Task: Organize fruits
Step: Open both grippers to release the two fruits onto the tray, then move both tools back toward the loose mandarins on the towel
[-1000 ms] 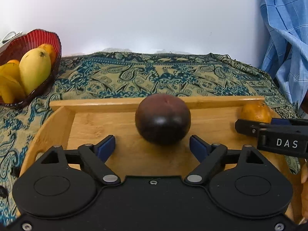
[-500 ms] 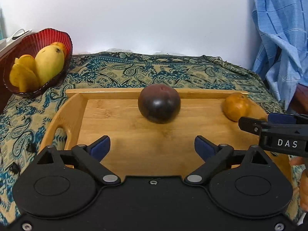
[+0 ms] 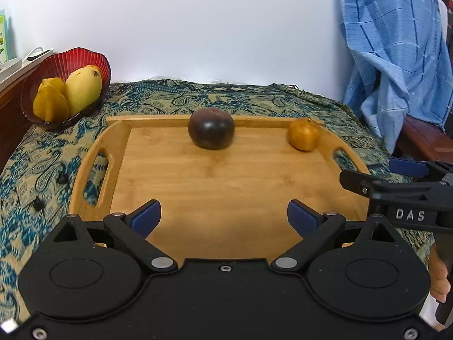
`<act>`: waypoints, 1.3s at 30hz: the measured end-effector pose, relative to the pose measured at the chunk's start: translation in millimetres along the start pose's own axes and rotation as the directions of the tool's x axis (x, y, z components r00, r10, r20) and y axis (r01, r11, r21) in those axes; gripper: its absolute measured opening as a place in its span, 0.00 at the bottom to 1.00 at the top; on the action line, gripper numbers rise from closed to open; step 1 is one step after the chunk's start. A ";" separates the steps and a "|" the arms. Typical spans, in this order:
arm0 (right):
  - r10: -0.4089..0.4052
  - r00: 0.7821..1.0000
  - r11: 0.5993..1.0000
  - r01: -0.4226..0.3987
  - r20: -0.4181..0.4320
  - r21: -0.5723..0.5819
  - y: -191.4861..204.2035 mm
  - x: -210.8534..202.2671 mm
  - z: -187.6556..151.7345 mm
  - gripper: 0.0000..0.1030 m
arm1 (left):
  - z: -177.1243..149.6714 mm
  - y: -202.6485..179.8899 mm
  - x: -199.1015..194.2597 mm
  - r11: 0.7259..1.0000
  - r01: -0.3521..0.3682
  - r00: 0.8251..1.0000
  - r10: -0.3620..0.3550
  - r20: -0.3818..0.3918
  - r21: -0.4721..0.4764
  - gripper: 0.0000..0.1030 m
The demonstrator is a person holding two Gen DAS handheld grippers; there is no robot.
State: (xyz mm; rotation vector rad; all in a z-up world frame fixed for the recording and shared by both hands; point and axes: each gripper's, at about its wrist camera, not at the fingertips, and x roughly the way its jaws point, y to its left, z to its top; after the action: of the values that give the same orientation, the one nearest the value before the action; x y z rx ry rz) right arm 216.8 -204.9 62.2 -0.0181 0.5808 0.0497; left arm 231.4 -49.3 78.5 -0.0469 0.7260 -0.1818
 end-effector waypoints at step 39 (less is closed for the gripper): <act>0.050 0.977 0.999 -0.051 0.209 0.000 25.8 -136.6 -146.5 0.88 | -159.5 -35.3 -127.0 0.992 -0.048 0.987 0.029 0.159 0.114 1.00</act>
State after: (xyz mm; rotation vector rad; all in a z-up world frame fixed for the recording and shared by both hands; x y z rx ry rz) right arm 21.1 -189.4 14.7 0.0073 0.3709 0.0982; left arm 27.1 -57.7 46.3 0.0648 0.5577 -0.1817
